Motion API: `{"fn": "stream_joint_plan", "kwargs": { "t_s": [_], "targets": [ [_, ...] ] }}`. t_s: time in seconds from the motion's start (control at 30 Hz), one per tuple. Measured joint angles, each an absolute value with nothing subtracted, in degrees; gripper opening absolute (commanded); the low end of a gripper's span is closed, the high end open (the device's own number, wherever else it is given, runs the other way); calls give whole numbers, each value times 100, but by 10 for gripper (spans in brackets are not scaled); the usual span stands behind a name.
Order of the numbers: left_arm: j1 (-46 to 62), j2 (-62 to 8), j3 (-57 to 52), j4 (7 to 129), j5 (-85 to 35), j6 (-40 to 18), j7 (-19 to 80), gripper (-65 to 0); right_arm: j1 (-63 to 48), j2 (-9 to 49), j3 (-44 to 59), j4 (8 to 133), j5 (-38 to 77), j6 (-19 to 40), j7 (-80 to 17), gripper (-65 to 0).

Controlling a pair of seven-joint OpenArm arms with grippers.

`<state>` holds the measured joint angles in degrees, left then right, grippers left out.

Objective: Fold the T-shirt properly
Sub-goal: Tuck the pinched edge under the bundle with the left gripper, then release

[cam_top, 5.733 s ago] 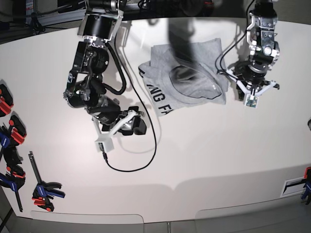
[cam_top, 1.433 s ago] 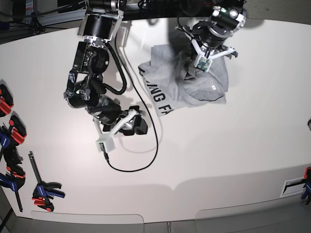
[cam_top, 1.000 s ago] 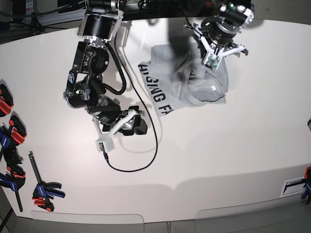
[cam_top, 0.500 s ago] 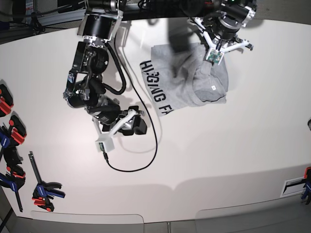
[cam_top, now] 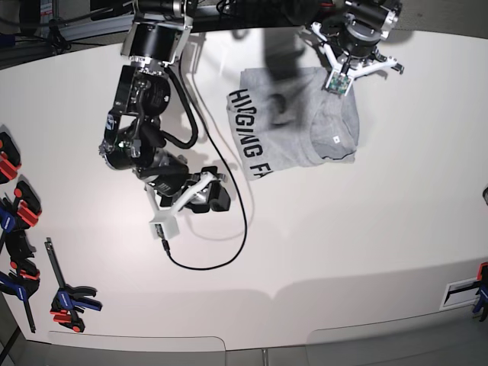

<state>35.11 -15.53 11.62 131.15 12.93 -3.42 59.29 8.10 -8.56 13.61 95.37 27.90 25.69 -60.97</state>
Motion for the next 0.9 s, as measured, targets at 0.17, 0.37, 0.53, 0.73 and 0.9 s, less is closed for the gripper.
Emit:
{"fn": "stream_joint_plan", "kwargs": {
  "t_s": [0.17,0.37,0.53,0.73,0.9],
  "targets": [
    [3507,-1702,1164,13115,1295,-342,5944,-539,810,-856,1361,9537,2790,2569,-6097,-387],
    [3507,-1806,1114,13087,1688,-338,5959,-473,810,-858,1361,9537,2792,2569,-6097,-387],
    [3507,-1798,416,13072,1699,-1,5959,-474,810,-856,1361,9537,2790,2569,-6097,-387],
    [3509,-1796,-475,13072,202,-283,5271,-474,810,-856,1361,9537,2788,2569,-6071,-387],
    [3341,-1772,-725,13072,-1704,-1413,4364,-474,816,-856,1361,9537,2794,2569,-6051,-387]
  ]
}}
